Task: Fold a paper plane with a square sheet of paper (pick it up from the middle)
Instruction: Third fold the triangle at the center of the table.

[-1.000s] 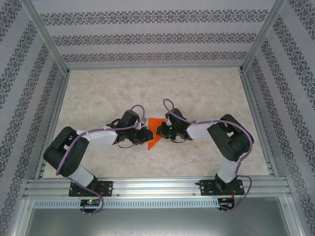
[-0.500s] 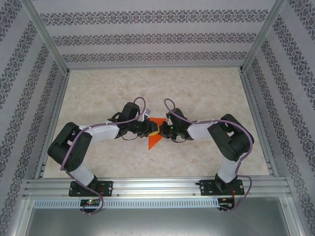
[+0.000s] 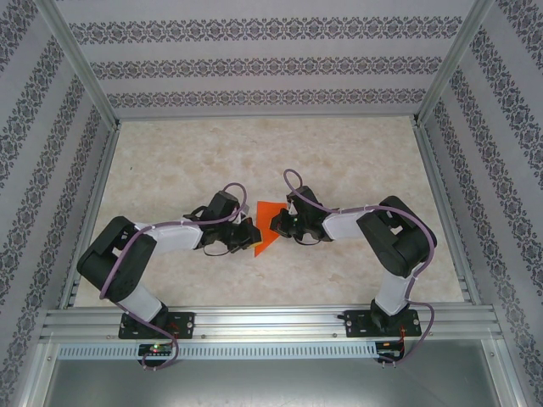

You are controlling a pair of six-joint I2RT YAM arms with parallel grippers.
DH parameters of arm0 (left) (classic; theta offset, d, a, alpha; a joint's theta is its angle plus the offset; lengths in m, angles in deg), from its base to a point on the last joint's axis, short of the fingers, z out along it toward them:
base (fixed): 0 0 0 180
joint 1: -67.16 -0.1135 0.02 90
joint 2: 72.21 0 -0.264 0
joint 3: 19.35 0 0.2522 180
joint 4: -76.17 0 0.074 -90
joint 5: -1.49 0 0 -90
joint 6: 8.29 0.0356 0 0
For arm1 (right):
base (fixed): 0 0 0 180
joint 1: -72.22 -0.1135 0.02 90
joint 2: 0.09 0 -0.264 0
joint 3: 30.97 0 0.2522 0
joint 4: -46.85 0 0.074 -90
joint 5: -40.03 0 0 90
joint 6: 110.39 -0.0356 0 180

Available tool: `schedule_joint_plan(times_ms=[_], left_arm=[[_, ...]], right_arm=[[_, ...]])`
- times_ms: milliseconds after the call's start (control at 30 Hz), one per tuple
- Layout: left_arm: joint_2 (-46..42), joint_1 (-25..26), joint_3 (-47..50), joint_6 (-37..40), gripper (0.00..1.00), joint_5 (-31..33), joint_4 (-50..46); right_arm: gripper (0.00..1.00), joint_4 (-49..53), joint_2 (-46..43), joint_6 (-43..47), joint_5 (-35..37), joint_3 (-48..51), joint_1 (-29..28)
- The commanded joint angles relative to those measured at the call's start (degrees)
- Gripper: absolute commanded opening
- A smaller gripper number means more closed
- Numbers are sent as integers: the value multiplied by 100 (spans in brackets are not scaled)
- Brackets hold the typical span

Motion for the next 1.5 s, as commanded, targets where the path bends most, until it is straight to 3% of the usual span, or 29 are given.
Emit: schedule_joint_plan(times_ms=[0,400,1000,1467], left_arm=[[-72,59,-46,-156,6,87,225],[691,320,-849,208,4,32,-396],[1356,411,-839,352,5,288,-344],[804,314,-283,545,6,372,-628]], right_arm=[[3,200,224,-19,279,83,-70],[3,219,225,-29,279,70,-66],[4,344,216,16,314,85,-69],[4,569,207,95,397,88,-14]])
